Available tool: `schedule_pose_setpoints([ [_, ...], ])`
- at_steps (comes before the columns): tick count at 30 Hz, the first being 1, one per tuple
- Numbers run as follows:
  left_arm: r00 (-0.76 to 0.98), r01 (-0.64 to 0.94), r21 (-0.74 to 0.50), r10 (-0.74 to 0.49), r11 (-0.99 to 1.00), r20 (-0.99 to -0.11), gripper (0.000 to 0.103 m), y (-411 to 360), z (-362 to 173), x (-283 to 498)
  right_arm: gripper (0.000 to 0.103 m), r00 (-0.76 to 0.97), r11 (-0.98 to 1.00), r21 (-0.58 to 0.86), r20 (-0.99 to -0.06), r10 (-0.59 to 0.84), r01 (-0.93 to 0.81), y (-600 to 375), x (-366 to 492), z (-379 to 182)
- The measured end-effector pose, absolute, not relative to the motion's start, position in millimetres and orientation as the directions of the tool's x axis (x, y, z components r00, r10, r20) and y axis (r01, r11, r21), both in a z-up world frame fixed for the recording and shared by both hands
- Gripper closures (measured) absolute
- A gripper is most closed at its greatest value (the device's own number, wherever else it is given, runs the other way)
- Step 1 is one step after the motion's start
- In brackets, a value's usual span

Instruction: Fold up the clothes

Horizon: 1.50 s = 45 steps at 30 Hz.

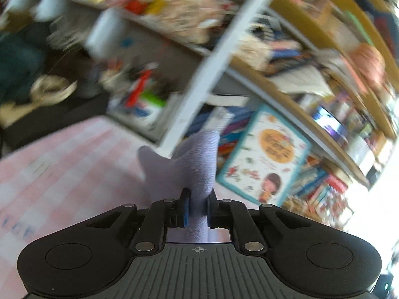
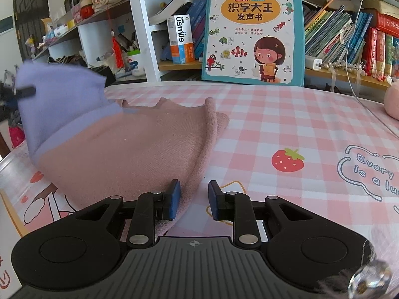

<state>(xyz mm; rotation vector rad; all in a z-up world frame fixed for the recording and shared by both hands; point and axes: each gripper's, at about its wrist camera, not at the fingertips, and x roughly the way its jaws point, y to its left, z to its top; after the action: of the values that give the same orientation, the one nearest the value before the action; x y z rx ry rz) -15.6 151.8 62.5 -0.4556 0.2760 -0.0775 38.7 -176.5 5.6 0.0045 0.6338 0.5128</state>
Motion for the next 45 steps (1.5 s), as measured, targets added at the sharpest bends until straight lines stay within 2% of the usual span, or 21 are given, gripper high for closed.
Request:
schedule_pose_setpoints([
  [5, 0.951, 0.155, -0.196, -0.2, 0.968, -0.234, 0.091, 77.1, 80.3, -14.0, 0.081, 0.685, 0.875, 0.159, -0.565, 0.46, -0.457, -177.5, 38.8, 5.6],
  [8, 0.929, 0.249, -0.013, -0.243, 0.968, -0.28, 0.089, 27.1, 72.2, -15.6, 0.081, 0.683, 0.874, 0.165, -0.564, 0.463, -0.456, -178.3, 39.5, 5.7],
  [10, 0.892, 0.322, 0.097, -0.268, 0.942, -0.363, 0.081, -5.5, 55.3, -12.1, 0.081, 0.68, 0.873, 0.175, -0.563, 0.469, -0.456, -179.7, 40.7, 5.6],
  [13, 0.821, 0.418, 0.195, -0.277, 0.888, -0.498, 0.072, -41.8, 21.7, -5.5, 0.08, 0.674, 0.868, 0.201, -0.56, 0.482, -0.454, -183.0, 42.3, 5.1],
  [15, 0.819, 0.437, 0.268, -0.258, 0.859, -0.512, 0.06, -55.4, 5.4, -10.3, 0.08, 0.669, 0.865, 0.219, -0.557, 0.491, -0.452, -185.3, 43.3, 5.0],
  [18, 0.833, 0.442, 0.329, -0.246, 0.834, -0.495, 0.058, -62.1, -0.8, -19.0, 0.08, 0.665, 0.861, 0.236, -0.554, 0.5, -0.45, -187.3, 43.8, 4.8],
  [23, 0.797, 0.489, 0.194, -0.344, 0.851, -0.497, 0.047, -39.5, 14.4, -22.0, 0.08, 0.658, 0.862, 0.271, -0.56, 0.503, -0.428, -191.0, 45.0, 7.1],
  [24, 0.796, 0.491, 0.168, -0.362, 0.855, -0.485, 0.042, -33.8, 18.3, -24.7, 0.074, 0.655, 0.864, 0.284, -0.565, 0.502, -0.416, -192.5, 45.9, 8.5],
  [25, 0.797, 0.491, 0.143, -0.377, 0.859, -0.471, 0.036, -28.0, 22.2, -28.0, 0.063, 0.653, 0.864, 0.299, -0.567, 0.502, -0.404, -195.3, 46.1, 10.5],
  [29, 0.84, 0.456, 0.043, -0.414, 0.889, -0.35, 0.024, 11.5, 45.2, -44.0, 0.058, 0.666, 0.852, 0.381, -0.536, 0.519, -0.359, -216.8, 41.3, 22.8],
  [31, 0.874, 0.414, 0.007, -0.395, 0.91, -0.284, 0.012, 30.0, 54.2, -49.6, 0.046, 0.674, 0.827, 0.455, -0.5, 0.544, -0.33, -231.3, 38.8, 30.7],
  [32, 0.892, 0.384, -0.007, -0.373, 0.923, -0.255, 0.01, 38.7, 57.6, -51.1, 0.042, 0.676, 0.808, 0.496, -0.479, 0.56, -0.318, -237.7, 37.9, 34.0],
  [34, 0.919, 0.322, -0.016, -0.317, 0.946, -0.234, 0.006, 50.1, 60.5, -48.1, 0.027, 0.661, 0.756, 0.577, -0.442, 0.606, -0.307, -245.6, 38.6, 38.6],
  [39, 0.935, 0.209, 0.008, -0.197, 0.978, -0.293, 0.005, 56.7, 51.8, -23.3, 0.024, 0.594, 0.634, 0.717, -0.385, 0.707, -0.29, -245.4, 45.6, 42.3],
  [45, 0.917, 0.207, 0.004, -0.193, 0.978, -0.35, 0.005, 55.6, 35.4, -11.7, 0.024, 0.527, 0.611, 0.744, -0.417, 0.741, -0.271, -226.0, 60.7, 35.0],
])
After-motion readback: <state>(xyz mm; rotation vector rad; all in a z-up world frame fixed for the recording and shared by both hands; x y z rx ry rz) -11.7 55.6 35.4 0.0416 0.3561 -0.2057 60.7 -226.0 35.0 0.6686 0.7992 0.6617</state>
